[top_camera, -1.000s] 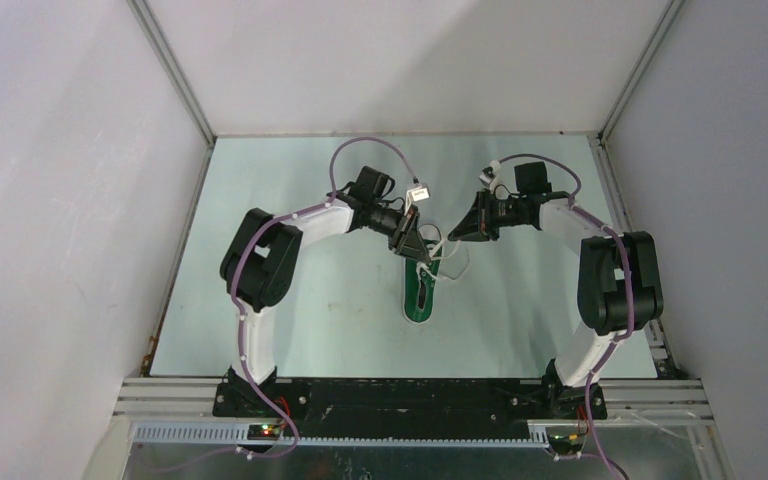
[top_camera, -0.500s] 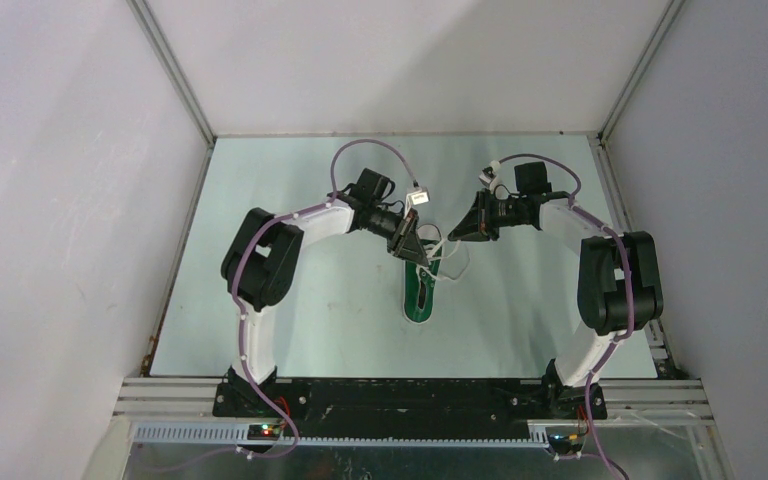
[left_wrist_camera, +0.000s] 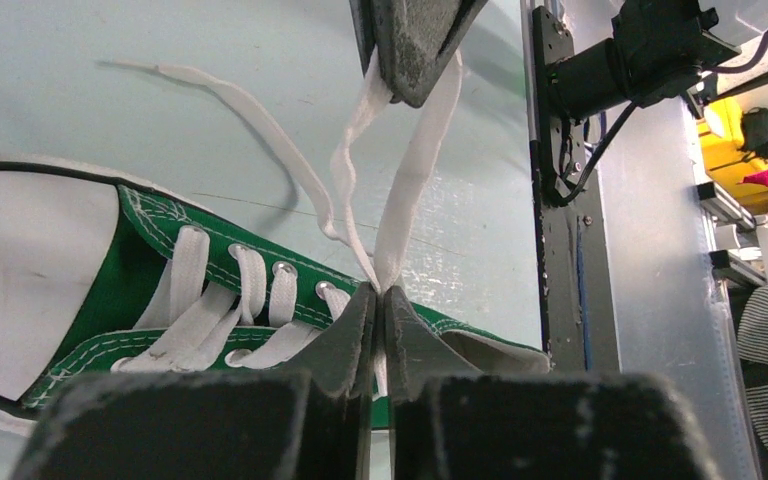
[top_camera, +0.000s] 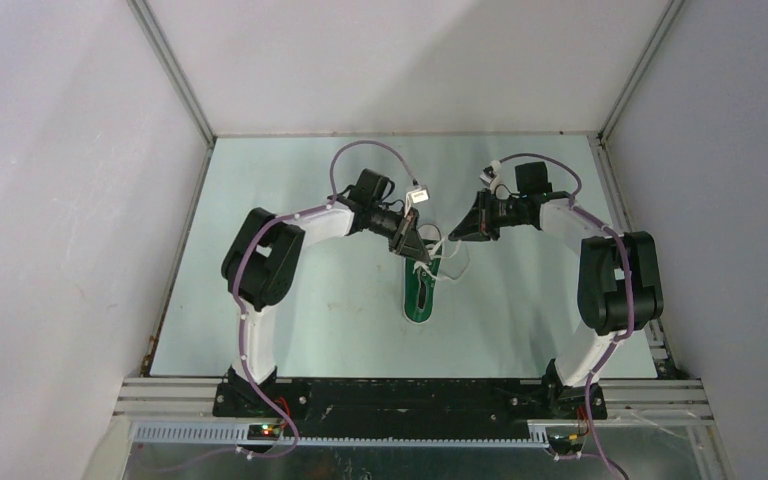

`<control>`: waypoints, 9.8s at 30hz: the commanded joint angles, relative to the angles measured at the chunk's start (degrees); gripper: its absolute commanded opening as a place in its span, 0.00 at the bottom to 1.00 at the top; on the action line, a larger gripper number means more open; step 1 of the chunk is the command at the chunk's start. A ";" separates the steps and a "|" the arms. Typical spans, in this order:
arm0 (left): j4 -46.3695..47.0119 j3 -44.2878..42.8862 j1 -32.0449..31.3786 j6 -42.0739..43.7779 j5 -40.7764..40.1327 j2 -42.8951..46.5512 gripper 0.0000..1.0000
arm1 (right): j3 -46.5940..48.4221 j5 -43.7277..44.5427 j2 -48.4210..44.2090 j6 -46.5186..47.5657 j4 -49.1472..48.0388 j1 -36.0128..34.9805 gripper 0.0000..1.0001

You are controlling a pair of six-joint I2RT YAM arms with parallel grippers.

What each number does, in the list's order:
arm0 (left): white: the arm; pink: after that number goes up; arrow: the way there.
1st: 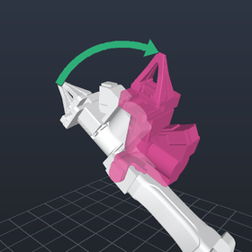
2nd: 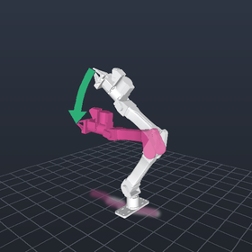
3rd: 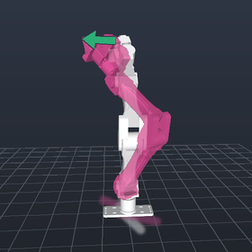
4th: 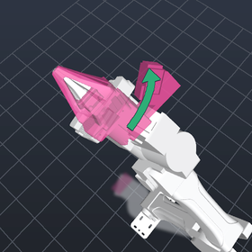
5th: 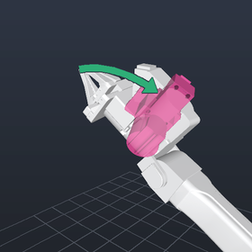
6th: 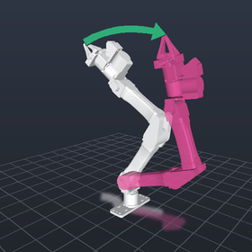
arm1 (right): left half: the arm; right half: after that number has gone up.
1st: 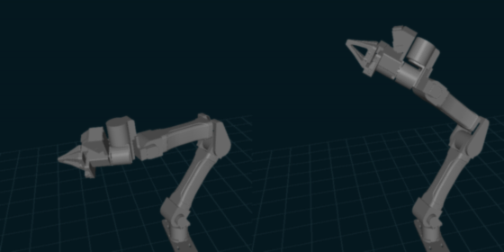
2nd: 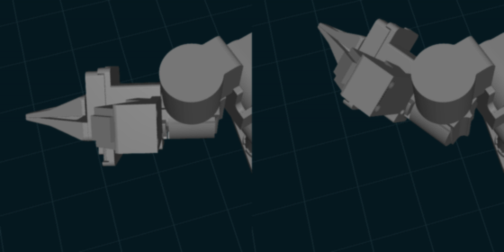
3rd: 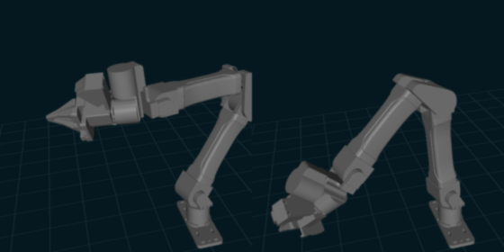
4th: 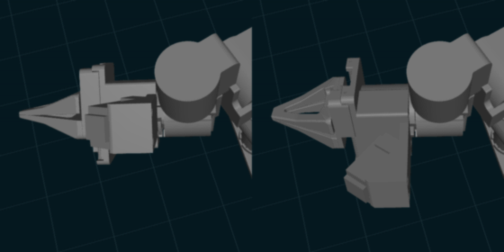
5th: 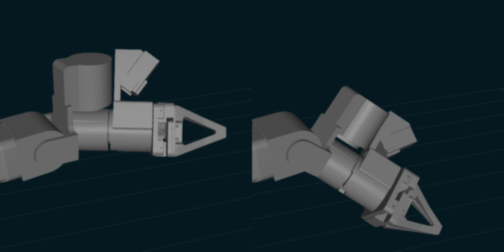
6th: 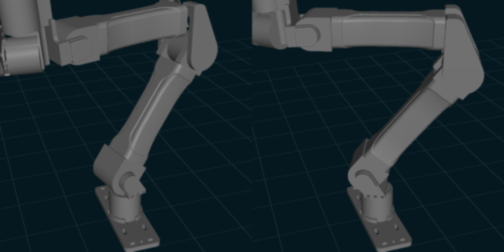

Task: Tie the shoes
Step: Wrap the shoelace around the shoelace.

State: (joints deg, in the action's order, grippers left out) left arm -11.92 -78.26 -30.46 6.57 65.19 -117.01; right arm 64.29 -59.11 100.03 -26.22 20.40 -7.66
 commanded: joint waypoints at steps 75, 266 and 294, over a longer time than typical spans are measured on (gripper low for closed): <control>23.33 10.76 1.10 -21.11 -2.84 2.14 0.00 | 17.00 47.72 11.98 10.47 22.81 -10.80 0.29; 17.56 6.63 0.75 -23.67 2.74 -0.79 0.27 | 9.16 2.28 7.01 34.63 13.31 -11.94 0.32; 13.14 6.18 0.75 -17.31 -1.45 0.92 0.00 | 9.07 0.78 5.11 33.66 13.78 -11.37 0.00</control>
State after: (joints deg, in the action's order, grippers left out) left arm 2.35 -70.32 -29.50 -13.39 66.17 -118.08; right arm 71.44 -56.14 108.73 6.66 33.52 -19.05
